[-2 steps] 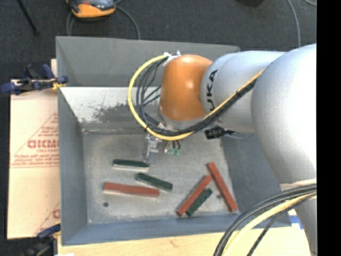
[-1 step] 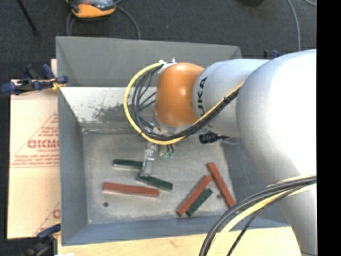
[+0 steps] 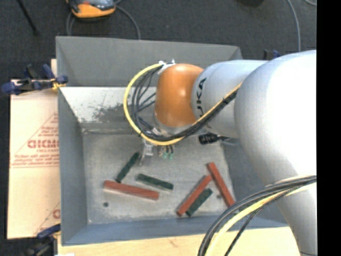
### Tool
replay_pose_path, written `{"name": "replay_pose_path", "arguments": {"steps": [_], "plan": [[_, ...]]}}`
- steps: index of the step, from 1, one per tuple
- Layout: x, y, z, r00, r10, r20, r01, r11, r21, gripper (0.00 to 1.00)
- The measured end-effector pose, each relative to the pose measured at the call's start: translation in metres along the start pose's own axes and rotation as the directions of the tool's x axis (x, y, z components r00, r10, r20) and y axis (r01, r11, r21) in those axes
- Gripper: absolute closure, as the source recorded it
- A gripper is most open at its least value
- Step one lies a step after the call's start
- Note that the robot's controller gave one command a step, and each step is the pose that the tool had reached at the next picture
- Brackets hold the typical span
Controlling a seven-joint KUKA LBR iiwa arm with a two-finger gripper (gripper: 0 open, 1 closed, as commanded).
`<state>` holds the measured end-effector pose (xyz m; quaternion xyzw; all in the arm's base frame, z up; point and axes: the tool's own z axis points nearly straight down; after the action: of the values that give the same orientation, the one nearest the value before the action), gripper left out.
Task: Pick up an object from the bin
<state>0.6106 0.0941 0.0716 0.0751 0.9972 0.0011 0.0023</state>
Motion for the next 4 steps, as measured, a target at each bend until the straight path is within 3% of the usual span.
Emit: {"name": "replay_pose_path", "arguments": {"steps": [1,3,4], "plan": [[0.0,0.0,0.0,1.0,0.001,-0.001,-0.001,1.0,0.0,0.0],[0.0,0.0,0.0,1.0,0.001,-0.001,-0.001,1.0,0.0,0.0],[0.007,0.024,-0.025,0.979,-0.206,-0.004,0.206,0.979,0.003,0.0]]}}
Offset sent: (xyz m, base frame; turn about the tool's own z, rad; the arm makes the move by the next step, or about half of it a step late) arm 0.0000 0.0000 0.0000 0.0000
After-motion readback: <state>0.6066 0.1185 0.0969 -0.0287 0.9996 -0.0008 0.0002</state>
